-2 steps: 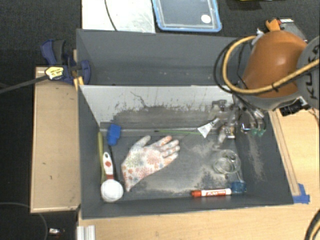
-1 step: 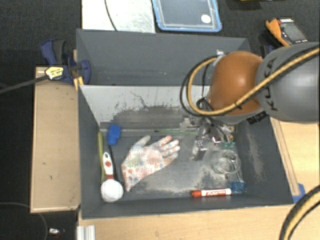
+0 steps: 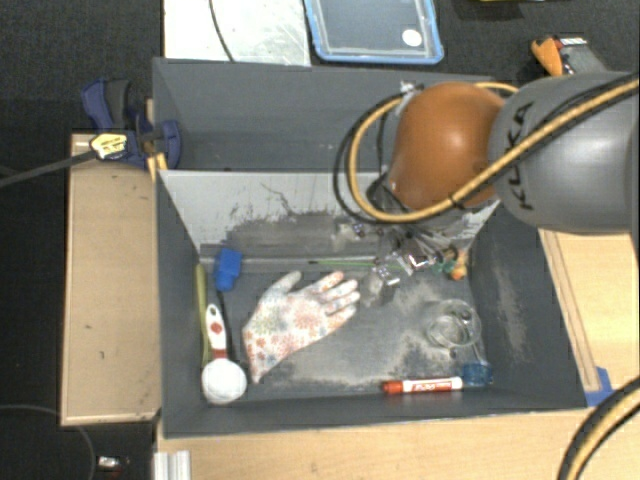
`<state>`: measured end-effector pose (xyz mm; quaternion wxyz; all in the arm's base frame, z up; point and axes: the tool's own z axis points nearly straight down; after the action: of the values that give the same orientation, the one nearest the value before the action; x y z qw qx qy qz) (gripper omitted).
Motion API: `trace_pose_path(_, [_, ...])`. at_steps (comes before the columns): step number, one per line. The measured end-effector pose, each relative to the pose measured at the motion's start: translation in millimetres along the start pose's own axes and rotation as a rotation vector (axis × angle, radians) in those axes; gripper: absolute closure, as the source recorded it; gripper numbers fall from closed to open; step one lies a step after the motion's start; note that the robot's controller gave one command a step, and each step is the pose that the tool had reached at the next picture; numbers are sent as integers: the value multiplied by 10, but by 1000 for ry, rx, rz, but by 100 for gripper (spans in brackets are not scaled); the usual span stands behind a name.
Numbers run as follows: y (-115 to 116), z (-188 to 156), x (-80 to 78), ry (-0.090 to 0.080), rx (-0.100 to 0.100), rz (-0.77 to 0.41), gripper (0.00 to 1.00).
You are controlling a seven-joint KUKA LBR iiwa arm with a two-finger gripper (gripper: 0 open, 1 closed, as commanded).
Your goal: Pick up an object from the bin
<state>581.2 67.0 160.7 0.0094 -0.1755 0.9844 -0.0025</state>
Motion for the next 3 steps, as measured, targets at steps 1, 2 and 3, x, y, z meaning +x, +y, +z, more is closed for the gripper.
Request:
trace_pose_path(1, [679,413,4,14,-10,-17,0])
trace_pose_path(2, [507,915,66,-4,0,-44,0])
trace_pose_path(3, [424,887,145,4,-8,-37,100])
